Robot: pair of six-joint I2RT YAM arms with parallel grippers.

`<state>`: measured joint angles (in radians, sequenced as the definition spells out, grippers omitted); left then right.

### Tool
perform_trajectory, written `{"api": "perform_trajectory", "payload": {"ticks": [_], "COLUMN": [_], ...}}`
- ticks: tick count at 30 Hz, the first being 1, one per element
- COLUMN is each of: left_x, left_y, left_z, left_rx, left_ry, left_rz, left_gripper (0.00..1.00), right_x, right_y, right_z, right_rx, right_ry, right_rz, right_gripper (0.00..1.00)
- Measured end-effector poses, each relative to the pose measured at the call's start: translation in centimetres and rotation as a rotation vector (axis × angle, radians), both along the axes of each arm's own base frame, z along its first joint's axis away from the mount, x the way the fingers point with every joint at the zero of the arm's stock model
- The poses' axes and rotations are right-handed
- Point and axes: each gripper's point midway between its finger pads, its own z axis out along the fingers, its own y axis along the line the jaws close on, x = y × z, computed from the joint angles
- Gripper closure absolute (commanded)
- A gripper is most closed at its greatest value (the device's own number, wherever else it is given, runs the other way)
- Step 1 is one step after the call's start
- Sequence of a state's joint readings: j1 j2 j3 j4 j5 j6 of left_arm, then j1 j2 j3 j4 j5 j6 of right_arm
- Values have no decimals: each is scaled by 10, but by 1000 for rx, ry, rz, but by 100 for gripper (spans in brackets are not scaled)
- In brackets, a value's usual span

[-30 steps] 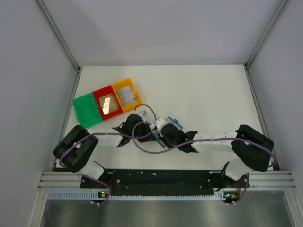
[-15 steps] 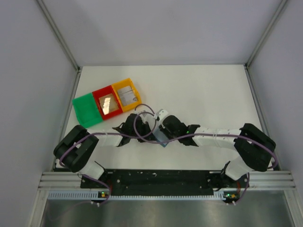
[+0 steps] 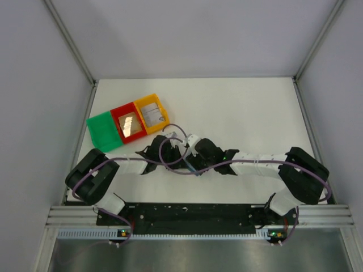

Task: Take the credit cards out of the card holder
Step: Remove the credit card from the card holder.

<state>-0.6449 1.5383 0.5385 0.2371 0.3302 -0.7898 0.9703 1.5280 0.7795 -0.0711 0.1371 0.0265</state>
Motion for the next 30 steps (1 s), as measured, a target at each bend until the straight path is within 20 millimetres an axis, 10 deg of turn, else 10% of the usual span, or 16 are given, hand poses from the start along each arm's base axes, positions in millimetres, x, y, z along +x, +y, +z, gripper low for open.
{"api": "perform_trajectory", "payload": {"ticks": [30], "left_x": [1], "left_y": [2], "left_z": [-1], "left_rx": [8], "left_ry": [1], "left_rz": [-14], "left_gripper": [87], "right_x": [35], "right_y": [-22], "right_z": [-12], "right_rx": [23], "right_ry": [41], "right_rz": [-127], "right_gripper": [75]}}
